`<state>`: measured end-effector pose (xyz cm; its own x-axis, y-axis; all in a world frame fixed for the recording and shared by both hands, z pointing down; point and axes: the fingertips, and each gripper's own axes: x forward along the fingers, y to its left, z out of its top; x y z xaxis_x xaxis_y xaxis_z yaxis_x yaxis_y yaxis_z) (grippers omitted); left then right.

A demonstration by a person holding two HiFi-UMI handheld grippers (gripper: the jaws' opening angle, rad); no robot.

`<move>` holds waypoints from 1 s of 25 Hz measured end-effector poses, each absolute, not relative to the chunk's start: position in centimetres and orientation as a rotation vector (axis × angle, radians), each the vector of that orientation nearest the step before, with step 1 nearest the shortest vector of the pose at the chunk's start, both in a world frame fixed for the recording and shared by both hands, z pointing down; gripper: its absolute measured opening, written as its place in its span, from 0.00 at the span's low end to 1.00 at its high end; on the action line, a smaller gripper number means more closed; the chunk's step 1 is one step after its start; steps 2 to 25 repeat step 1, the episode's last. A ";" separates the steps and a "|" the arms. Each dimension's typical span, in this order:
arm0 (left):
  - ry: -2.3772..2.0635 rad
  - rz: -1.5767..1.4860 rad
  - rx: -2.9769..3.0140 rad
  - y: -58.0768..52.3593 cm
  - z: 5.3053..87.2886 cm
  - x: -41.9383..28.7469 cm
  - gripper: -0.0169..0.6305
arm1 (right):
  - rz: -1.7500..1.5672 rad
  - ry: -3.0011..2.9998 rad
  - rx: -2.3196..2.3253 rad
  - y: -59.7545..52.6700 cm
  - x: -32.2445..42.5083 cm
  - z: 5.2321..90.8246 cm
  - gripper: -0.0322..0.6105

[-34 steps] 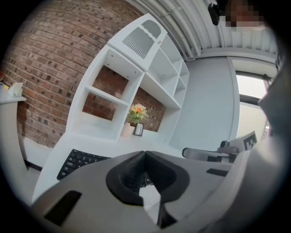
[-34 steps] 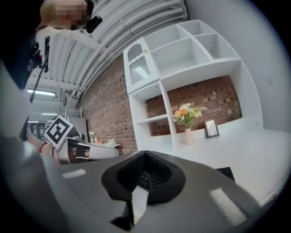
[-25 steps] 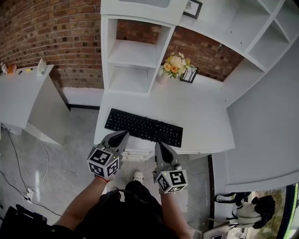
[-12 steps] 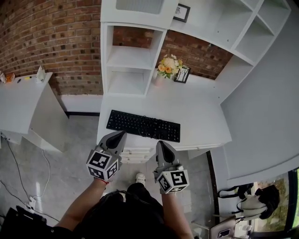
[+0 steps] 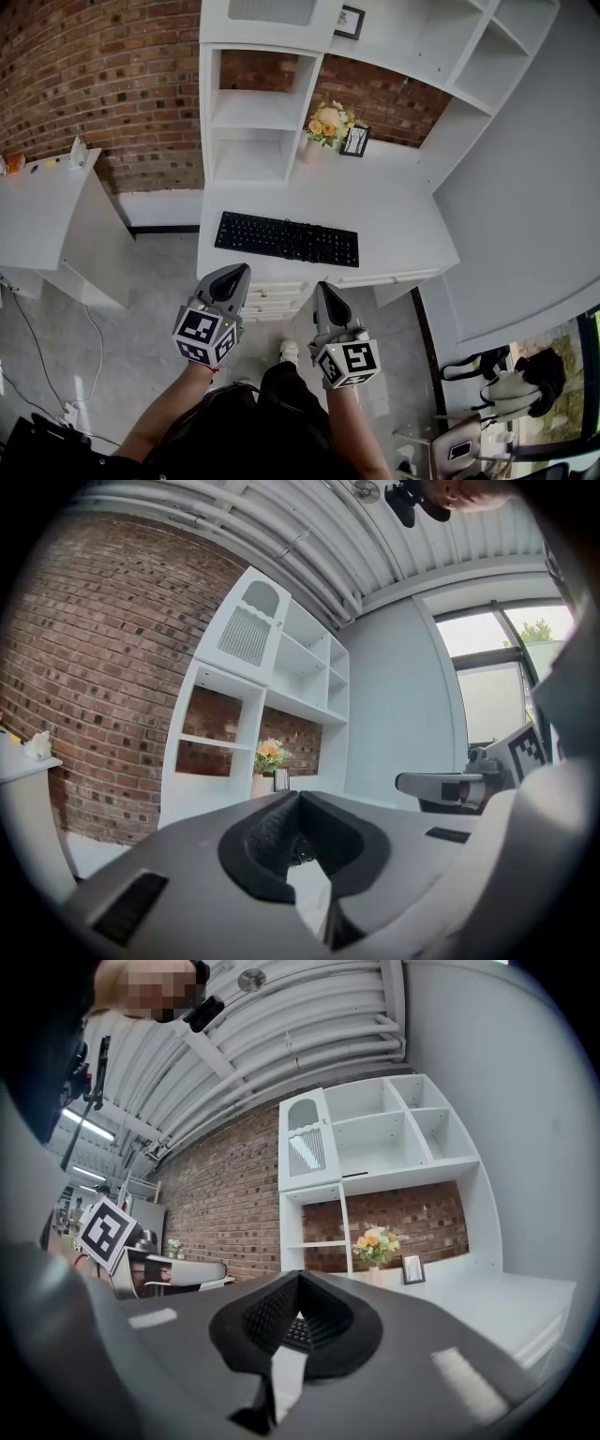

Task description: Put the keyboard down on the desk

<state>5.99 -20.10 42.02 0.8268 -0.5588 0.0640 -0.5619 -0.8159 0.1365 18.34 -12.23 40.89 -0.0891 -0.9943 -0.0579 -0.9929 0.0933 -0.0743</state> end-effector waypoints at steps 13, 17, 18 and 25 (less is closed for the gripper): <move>-0.886 0.030 2.860 -19.8 42.0 5.8 0.01 | -0.021 2.250 -2.059 -11.9 18.2 40.8 0.05; -0.886 0.030 2.860 -19.8 42.0 5.8 0.01 | -0.021 2.250 -2.059 -11.9 18.2 40.8 0.05; -0.886 0.030 2.860 -19.8 42.0 5.8 0.01 | -0.021 2.250 -2.059 -11.9 18.2 40.8 0.05; -0.886 0.030 2.860 -19.8 42.0 5.8 0.01 | -0.021 2.250 -2.059 -11.9 18.2 40.8 0.05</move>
